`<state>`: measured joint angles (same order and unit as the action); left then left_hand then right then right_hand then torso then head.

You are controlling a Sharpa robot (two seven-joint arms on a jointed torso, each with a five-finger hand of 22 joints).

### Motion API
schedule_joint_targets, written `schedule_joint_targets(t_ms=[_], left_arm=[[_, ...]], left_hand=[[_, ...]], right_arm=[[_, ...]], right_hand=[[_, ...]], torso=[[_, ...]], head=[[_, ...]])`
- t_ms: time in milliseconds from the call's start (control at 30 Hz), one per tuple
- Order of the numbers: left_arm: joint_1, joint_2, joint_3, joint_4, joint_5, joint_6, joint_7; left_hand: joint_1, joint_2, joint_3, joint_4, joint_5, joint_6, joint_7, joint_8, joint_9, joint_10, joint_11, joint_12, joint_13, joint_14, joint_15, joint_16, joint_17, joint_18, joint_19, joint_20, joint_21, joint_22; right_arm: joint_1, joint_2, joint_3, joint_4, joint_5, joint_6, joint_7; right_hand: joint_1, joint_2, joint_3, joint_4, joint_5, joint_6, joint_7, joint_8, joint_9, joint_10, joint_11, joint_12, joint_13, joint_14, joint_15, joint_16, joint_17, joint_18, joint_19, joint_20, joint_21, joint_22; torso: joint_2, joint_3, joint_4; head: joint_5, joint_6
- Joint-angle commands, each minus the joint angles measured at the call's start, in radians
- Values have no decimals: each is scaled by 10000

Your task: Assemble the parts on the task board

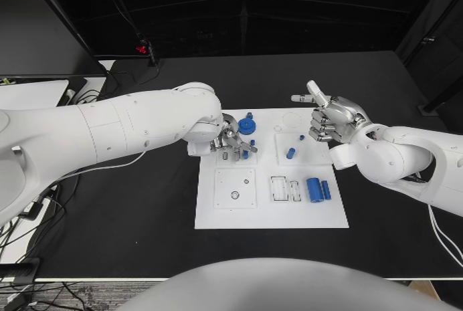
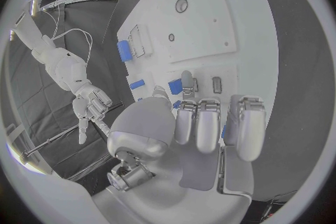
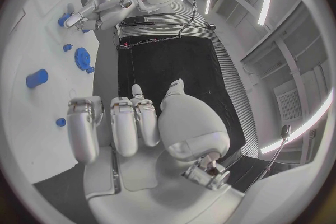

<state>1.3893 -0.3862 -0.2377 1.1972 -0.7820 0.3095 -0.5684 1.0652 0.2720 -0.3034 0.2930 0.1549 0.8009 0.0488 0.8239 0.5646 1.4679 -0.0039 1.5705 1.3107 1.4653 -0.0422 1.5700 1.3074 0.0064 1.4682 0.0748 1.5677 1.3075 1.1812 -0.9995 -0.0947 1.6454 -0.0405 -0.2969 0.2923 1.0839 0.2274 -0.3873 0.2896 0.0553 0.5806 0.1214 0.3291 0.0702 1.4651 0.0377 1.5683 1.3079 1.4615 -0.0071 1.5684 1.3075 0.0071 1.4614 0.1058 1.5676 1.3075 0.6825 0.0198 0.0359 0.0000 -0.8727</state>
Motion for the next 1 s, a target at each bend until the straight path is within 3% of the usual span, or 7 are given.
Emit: schedule_joint_targets(t_ms=[33,1000], left_arm=[[4,38,8,-42,-30,207,63],[-42,299,9,-370,-30,46,-17]], left_hand=[[-12,116,54,-21,25,74,-8,-38,15,1029,-58,3,2601,1055,-80,8,2633,-64,1026,-61,31,2633],[741,93,154,-48,166,204,-47,-436,329,1029,-97,3,2601,1055,-117,8,2633,-64,1026,-95,31,2633]], right_arm=[[9,10,0,9,21,-26,-97],[-3,69,-10,-39,0,-58,-380]], right_hand=[[33,35,-18,15,-7,-71,-26,36,-12,1057,23,25,2629,1093,38,24,2633,-68,1084,30,24,2629],[42,62,-17,1,1,-147,-30,70,-12,1057,29,25,2629,1093,47,24,2633,-14,904,40,-110,2558]], torso=[[-3,1,1],[4,0,3]], head=[[-5,1],[-86,1]])
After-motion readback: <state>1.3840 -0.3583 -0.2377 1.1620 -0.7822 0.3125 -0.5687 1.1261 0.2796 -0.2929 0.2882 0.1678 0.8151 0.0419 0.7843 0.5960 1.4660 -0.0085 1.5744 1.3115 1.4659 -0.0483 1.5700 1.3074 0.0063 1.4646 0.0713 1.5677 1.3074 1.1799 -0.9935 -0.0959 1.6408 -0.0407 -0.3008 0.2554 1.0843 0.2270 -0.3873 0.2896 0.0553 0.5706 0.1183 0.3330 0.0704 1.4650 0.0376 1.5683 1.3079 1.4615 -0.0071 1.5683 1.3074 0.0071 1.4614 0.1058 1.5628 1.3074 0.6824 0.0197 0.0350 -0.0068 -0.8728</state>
